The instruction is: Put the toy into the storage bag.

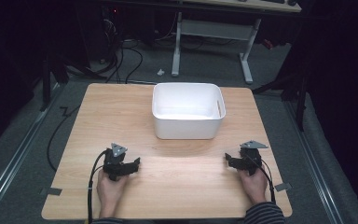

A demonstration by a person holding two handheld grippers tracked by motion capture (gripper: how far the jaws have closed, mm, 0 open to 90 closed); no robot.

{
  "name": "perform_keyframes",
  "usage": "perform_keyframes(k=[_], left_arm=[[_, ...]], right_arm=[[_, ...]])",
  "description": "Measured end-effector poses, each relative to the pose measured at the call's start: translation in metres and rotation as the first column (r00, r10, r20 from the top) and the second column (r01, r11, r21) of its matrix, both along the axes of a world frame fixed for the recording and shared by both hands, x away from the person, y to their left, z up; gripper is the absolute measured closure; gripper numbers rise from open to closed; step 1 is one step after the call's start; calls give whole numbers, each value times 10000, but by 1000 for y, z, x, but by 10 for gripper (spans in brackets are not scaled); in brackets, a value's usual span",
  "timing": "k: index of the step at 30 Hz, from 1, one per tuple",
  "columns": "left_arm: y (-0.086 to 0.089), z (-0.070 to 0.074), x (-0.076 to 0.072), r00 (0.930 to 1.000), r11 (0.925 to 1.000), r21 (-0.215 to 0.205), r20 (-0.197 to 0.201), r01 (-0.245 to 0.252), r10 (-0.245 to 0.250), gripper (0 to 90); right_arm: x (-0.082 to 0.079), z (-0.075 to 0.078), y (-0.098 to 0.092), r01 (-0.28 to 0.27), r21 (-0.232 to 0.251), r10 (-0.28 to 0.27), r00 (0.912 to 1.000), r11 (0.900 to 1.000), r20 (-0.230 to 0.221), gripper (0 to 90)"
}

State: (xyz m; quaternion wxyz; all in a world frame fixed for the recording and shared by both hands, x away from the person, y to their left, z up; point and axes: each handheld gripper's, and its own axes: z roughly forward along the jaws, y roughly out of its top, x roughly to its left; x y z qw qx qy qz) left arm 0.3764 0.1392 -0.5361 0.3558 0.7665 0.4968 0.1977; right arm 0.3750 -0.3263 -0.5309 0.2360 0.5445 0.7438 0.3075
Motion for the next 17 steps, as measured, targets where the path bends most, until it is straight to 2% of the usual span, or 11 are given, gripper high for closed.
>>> perform_keyframes(k=[4, 17], left_arm=[[-4, 0, 0, 10000, 9993, 372, 40, 32, -33, 216], [-4, 0, 0, 10000, 9994, 353, 21, 53, -54, 207]], right_arm=[[0, 0, 0, 12, 7, -12, 10000, 10000, -7, 236], [0, 0, 0, 16, 3, -16, 10000, 10000, -4, 236]])
